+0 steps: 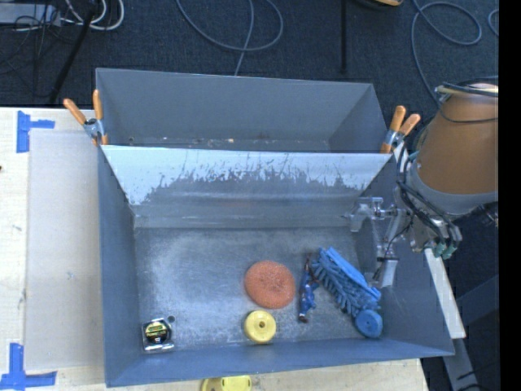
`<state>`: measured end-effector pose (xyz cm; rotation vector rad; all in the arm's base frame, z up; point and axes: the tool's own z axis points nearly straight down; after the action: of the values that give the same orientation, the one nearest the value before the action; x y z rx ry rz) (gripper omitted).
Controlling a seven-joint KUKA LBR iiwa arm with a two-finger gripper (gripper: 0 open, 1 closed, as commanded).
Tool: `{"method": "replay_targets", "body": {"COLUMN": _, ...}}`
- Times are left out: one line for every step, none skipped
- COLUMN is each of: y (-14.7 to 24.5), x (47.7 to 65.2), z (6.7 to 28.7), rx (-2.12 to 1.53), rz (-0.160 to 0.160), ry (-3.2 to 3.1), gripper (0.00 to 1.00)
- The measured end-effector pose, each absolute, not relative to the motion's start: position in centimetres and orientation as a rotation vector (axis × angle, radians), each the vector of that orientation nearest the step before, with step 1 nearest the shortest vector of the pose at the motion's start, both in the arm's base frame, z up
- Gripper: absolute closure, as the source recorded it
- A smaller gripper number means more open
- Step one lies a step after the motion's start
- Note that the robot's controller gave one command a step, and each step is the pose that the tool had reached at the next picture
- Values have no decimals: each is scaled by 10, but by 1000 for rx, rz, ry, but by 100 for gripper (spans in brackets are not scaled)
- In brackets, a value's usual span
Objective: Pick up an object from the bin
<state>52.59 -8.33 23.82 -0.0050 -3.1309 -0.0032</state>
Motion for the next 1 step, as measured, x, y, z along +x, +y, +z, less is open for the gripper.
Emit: {"method": "replay_targets", "body": {"y": -83, "x": 527, "z": 243, "rx": -1, "rz": -1, "ry": -3140, "gripper": 0}}
